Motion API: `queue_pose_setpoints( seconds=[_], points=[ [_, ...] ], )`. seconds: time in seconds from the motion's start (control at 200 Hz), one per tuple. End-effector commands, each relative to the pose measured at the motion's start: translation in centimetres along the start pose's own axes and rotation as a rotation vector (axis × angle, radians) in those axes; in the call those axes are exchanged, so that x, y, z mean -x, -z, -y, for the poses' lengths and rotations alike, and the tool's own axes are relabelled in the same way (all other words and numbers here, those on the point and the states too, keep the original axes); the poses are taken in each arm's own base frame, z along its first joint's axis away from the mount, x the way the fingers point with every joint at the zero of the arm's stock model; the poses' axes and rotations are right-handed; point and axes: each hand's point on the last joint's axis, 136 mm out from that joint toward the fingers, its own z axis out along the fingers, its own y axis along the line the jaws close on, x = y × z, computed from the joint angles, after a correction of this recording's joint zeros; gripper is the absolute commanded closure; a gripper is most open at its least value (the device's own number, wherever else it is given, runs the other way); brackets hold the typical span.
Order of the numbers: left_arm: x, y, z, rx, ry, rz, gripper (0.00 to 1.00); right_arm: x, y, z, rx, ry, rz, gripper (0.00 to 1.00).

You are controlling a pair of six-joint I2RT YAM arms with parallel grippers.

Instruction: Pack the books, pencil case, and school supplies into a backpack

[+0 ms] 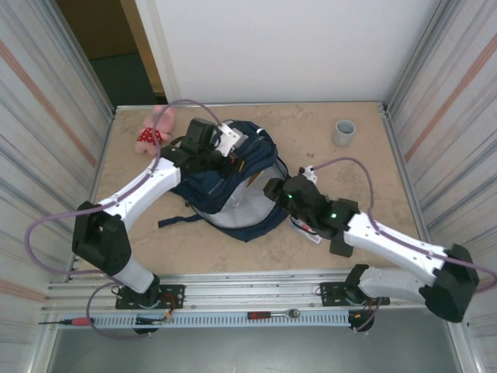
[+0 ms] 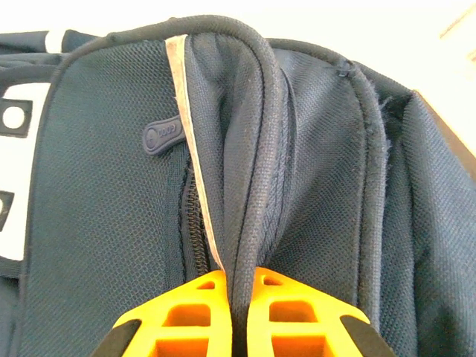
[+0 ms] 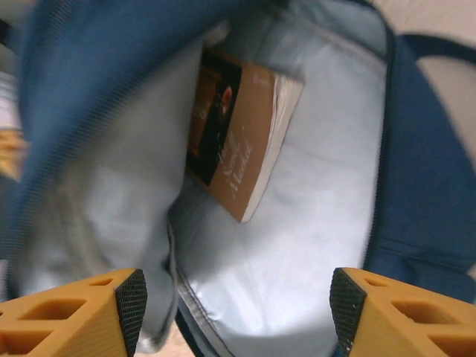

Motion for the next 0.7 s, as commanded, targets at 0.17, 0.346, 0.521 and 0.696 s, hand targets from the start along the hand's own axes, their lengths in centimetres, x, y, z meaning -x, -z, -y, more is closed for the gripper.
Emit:
queue_pose_setpoints(
  seconds=[0.17,0.346,0.521,0.696],
  points=[
    [-8.9,-7.8,3.1,-0.032,-0.076,-0.224,0.97,5.0,4.0,2.1,-0.045,0.253,0.16,0.34],
    [-7.8,-7.1,3.4,-0.051,-0.004,-0.189,0.65,4.3,4.1,0.1,0.031,0.56,0.108,0.34],
    [-3.4,-1.9,1.3,-0.051,0.167,-0.032,0.4,1.4,4.0,-2.5,0.13,0.944,-0.039,0.32],
    [-3.1,2.9,-2.6,0.032,0.326,0.067,0.24,-3.7,2.2,-3.2,0.171,1.358,-0.292,0.3]
  ],
)
